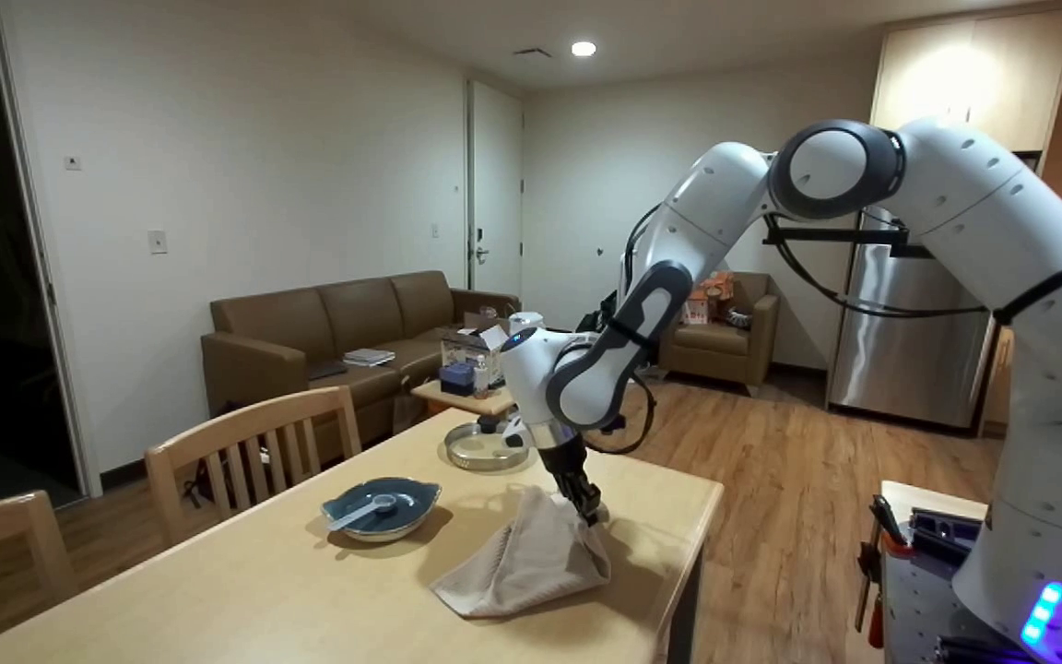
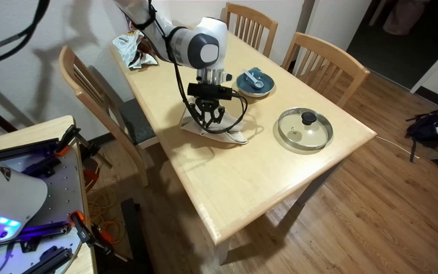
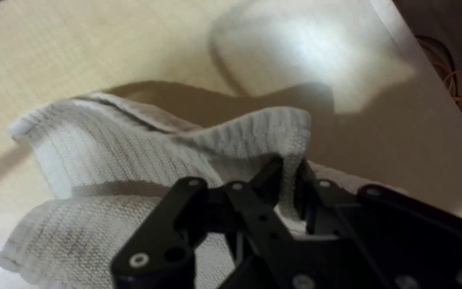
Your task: Unfold the towel
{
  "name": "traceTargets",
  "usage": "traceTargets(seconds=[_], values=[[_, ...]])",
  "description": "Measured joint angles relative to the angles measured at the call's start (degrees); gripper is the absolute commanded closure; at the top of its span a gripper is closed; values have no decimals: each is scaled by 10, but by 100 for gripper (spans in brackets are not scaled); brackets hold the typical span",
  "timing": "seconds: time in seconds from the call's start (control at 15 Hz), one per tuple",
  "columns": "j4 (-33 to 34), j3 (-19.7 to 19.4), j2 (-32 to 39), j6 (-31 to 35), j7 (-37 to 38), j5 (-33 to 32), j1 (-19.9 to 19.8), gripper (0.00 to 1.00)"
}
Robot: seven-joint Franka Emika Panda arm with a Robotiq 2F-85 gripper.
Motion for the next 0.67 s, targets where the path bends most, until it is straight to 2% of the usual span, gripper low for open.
traceTargets(seconds=[0.13,0.2,0.4,0.67], values=[[0,-1,1,-1,0,0,1,91],[0,-3,2,-1,0,0,1,96],[0,-6,2,-1,2,-2,1,96],[-2,-58,-4,-11,77,-50,17,96]])
